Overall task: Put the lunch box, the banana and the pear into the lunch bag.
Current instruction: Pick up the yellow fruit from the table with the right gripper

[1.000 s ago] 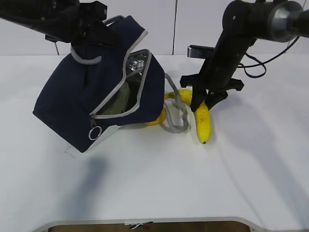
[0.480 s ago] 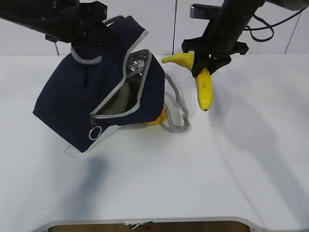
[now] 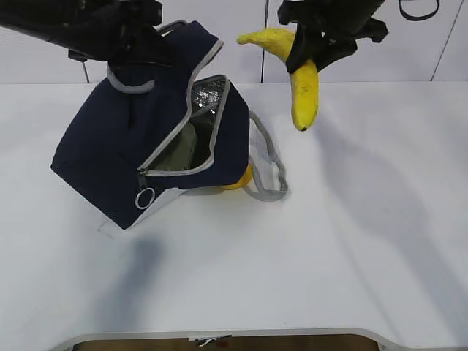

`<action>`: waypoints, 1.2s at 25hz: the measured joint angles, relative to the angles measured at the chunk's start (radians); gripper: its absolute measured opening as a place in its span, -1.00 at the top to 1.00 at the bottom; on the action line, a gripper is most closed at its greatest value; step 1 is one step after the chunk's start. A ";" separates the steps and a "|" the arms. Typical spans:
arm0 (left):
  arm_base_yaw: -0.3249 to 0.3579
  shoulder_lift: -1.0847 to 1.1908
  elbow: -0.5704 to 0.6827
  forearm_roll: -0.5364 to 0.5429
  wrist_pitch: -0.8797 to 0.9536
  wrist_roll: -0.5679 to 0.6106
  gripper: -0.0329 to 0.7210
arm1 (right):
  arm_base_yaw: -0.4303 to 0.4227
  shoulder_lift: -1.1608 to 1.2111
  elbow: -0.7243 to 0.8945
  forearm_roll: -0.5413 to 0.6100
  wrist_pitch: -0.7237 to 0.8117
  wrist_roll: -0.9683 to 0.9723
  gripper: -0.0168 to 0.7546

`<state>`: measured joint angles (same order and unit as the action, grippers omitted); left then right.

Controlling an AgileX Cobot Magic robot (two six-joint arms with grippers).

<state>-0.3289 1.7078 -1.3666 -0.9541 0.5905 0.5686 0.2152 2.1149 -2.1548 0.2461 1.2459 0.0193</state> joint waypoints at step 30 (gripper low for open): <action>0.000 0.000 0.000 -0.182 -0.060 -0.002 0.87 | 0.063 0.090 0.000 0.196 0.002 -0.048 0.28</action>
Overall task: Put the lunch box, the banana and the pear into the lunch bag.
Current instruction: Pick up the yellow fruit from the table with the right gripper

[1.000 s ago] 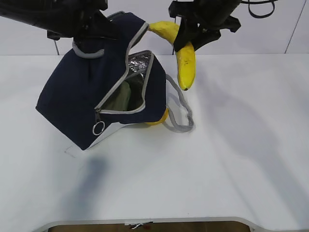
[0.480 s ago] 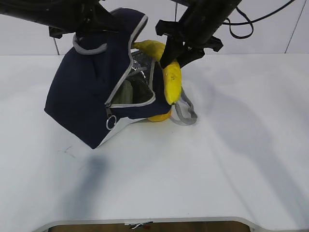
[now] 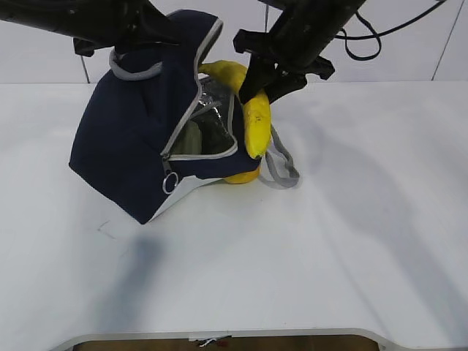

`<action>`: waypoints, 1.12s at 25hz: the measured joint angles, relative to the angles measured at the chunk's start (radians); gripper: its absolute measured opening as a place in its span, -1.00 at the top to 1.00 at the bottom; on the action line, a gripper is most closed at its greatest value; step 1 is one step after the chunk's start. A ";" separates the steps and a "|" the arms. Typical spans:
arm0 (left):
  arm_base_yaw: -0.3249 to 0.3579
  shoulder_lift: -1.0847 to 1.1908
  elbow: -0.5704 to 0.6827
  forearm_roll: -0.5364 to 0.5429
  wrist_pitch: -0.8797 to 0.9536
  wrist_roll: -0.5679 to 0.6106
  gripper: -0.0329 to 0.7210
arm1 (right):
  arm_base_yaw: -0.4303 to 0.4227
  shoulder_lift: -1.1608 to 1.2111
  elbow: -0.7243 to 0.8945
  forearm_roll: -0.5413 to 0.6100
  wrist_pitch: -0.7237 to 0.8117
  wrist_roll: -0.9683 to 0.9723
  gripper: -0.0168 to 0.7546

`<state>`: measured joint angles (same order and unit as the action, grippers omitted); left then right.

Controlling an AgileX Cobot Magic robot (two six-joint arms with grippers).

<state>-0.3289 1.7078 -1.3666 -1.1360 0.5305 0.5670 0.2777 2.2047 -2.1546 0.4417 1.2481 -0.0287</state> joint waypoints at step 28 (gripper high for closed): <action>0.000 0.000 0.000 0.001 0.045 0.000 0.87 | 0.002 0.090 0.000 0.275 -0.161 -0.006 0.22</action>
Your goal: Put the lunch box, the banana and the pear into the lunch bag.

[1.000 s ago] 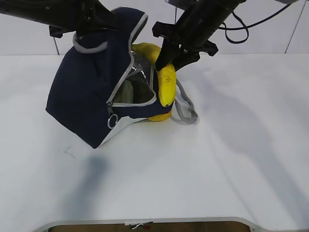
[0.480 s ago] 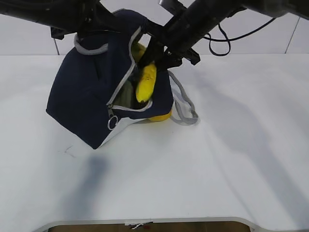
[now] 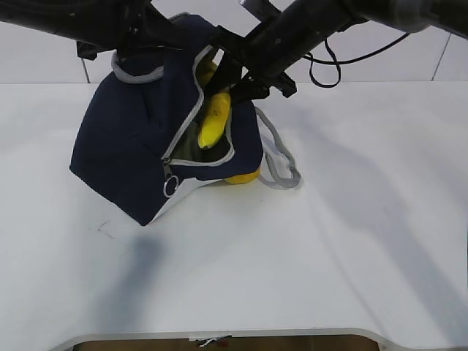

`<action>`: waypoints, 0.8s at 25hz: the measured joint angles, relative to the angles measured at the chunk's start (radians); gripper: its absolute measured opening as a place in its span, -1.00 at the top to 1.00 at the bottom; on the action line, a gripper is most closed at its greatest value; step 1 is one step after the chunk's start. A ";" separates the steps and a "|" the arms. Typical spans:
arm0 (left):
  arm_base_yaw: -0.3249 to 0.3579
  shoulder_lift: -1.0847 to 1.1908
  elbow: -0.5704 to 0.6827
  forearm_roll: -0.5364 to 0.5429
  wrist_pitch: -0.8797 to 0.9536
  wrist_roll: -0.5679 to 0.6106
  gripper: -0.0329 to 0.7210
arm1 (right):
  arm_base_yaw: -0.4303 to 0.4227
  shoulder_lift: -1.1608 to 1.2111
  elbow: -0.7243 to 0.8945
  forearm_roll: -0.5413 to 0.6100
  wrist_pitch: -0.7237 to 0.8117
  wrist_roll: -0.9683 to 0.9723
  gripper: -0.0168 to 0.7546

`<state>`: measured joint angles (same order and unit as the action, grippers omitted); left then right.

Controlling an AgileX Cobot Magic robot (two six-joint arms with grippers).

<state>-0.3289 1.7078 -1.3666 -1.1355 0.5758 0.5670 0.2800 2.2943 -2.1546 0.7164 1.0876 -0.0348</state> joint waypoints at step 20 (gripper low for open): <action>0.006 0.000 0.000 0.007 -0.016 -0.001 0.87 | -0.037 0.000 -0.065 0.043 0.127 -0.048 -0.21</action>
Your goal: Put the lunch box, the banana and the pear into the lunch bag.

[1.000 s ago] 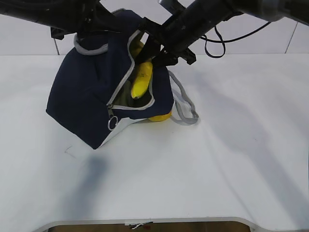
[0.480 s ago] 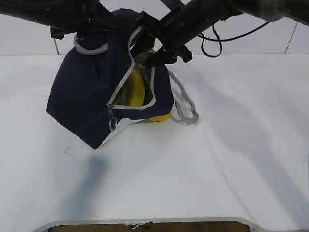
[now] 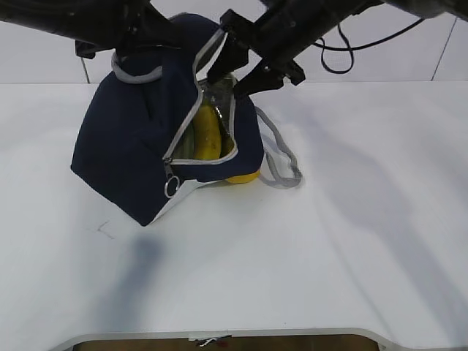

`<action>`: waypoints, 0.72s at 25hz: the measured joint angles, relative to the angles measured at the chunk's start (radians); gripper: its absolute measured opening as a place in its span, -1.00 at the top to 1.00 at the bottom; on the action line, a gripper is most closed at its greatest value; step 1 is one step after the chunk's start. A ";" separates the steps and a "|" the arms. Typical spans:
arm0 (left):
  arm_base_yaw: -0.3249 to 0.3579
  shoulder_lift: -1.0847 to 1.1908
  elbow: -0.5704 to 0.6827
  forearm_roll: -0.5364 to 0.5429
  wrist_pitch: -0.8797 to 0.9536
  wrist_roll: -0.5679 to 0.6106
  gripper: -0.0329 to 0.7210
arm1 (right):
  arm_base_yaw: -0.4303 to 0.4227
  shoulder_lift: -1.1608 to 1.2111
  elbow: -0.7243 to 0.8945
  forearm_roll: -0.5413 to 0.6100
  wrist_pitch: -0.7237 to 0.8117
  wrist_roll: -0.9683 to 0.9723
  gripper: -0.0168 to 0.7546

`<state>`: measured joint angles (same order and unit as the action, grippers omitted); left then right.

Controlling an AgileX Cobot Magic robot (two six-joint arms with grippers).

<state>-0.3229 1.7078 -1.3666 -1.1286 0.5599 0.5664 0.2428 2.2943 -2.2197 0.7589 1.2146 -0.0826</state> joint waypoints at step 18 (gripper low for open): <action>0.188 -0.002 -0.002 0.151 0.223 -0.123 0.87 | -0.020 -0.021 0.003 -0.341 0.025 0.000 -0.21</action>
<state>-0.1351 1.7060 -1.3690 -0.9776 0.7829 0.4434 0.2224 2.2731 -2.2169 0.4181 1.2392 -0.0826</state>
